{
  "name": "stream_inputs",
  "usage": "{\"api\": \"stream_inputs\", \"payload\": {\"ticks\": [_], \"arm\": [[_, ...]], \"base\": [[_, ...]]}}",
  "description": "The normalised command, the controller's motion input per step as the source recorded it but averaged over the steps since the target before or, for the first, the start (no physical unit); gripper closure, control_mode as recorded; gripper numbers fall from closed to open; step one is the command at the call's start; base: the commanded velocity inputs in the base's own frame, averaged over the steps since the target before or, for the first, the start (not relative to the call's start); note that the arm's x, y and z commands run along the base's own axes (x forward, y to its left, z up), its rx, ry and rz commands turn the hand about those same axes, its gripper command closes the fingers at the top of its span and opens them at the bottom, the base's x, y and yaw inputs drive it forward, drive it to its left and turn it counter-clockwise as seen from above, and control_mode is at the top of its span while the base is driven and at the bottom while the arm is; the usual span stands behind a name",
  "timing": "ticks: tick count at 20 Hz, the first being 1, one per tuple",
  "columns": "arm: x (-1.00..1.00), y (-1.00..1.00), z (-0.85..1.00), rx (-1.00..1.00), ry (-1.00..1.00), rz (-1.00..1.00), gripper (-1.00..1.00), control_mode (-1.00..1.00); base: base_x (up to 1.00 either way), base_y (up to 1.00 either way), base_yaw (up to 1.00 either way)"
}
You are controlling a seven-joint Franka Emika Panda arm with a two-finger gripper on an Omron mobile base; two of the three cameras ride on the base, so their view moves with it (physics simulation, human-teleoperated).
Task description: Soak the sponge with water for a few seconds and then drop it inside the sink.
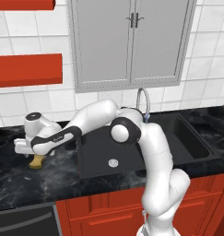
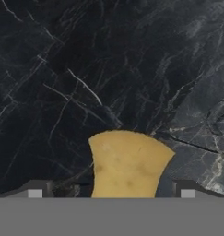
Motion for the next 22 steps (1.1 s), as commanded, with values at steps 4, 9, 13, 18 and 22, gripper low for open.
{"api": "stream_inputs", "payload": {"ticks": [4,9,13,18,22], "arm": [[0.00,0.00,0.00,0.00,0.00,0.00,-1.00,-1.00],[0.00,0.00,0.00,0.00,0.00,0.00,-1.00,-1.00],[0.00,0.00,-0.02,0.00,0.00,0.00,-1.00,-1.00],[0.00,0.00,-0.19,0.00,0.00,0.00,-1.00,-1.00],[0.00,0.00,-0.19,0.00,0.00,0.00,-1.00,-1.00]], "base": [[0.00,0.00,0.00],[0.00,0.00,0.00],[0.00,0.00,0.00],[0.00,0.00,0.00],[0.00,0.00,0.00]]}}
